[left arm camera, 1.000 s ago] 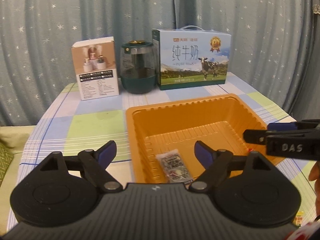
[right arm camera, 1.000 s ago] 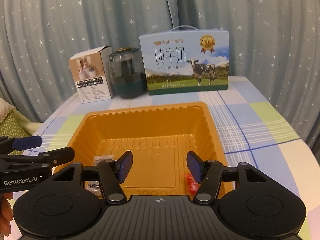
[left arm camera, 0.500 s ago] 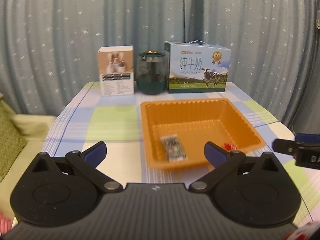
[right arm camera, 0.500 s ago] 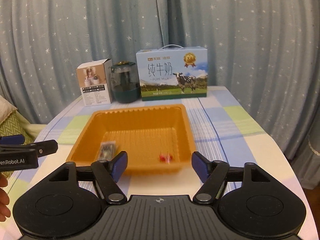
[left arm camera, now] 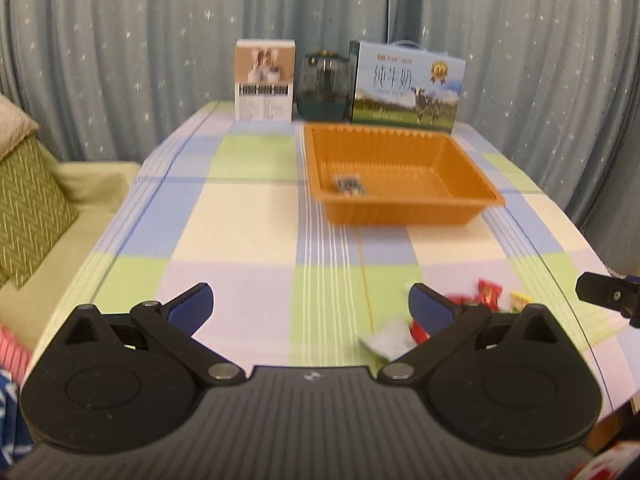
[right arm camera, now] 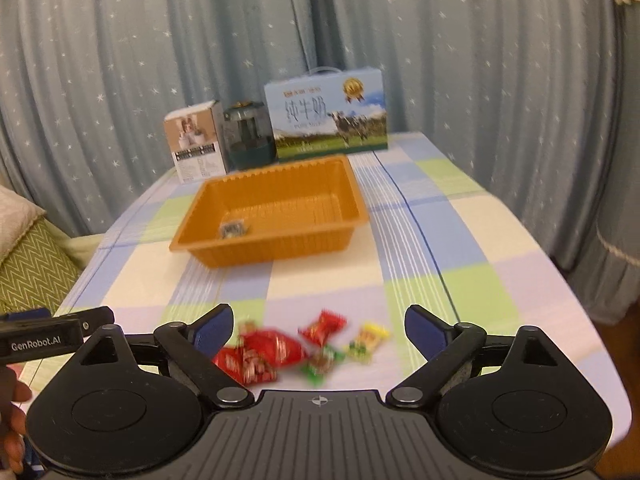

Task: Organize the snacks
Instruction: 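Grasp the white-green pouch with the left gripper, then grasp the red square candy with the right gripper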

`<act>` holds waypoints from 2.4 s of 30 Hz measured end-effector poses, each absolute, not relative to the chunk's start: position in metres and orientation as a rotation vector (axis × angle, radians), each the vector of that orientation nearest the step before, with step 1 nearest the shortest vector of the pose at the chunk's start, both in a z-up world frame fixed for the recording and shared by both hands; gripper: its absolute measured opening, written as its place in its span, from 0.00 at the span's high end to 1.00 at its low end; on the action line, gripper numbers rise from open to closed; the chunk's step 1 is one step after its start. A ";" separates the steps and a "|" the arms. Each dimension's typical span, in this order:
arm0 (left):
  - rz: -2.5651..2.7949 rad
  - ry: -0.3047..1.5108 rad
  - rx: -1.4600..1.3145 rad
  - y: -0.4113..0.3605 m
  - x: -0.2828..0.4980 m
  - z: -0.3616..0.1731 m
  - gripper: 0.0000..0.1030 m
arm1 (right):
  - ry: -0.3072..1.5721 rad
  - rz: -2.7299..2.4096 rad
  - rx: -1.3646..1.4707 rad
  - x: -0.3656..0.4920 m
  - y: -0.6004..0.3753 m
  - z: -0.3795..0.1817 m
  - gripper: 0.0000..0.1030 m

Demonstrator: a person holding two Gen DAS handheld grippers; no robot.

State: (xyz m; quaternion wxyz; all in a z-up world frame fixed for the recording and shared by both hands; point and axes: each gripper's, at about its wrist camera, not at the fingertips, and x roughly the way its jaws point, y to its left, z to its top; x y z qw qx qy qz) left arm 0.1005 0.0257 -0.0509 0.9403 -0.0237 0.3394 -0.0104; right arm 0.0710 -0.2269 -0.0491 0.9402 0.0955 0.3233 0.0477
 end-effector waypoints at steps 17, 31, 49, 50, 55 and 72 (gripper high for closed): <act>-0.071 0.810 -0.084 -0.032 0.097 -0.104 0.12 | 0.725 0.013 0.221 0.062 -0.253 -0.072 0.11; -0.093 0.850 -0.045 -0.049 0.116 -0.128 0.48 | 0.744 -0.011 0.243 0.071 -0.263 -0.083 0.11; -0.125 0.853 0.113 -0.035 0.129 -0.133 0.74 | 0.767 0.075 0.219 0.083 -0.235 -0.089 0.11; -0.128 0.852 0.108 -0.032 0.129 -0.132 0.74 | 0.767 0.086 0.218 0.084 -0.232 -0.090 0.11; -0.107 0.840 0.093 -0.011 0.130 -0.126 0.74 | 0.772 0.151 0.222 0.092 -0.216 -0.090 0.22; -0.042 0.833 0.002 0.049 0.134 -0.109 0.74 | 0.847 0.316 0.185 0.140 -0.134 -0.117 0.61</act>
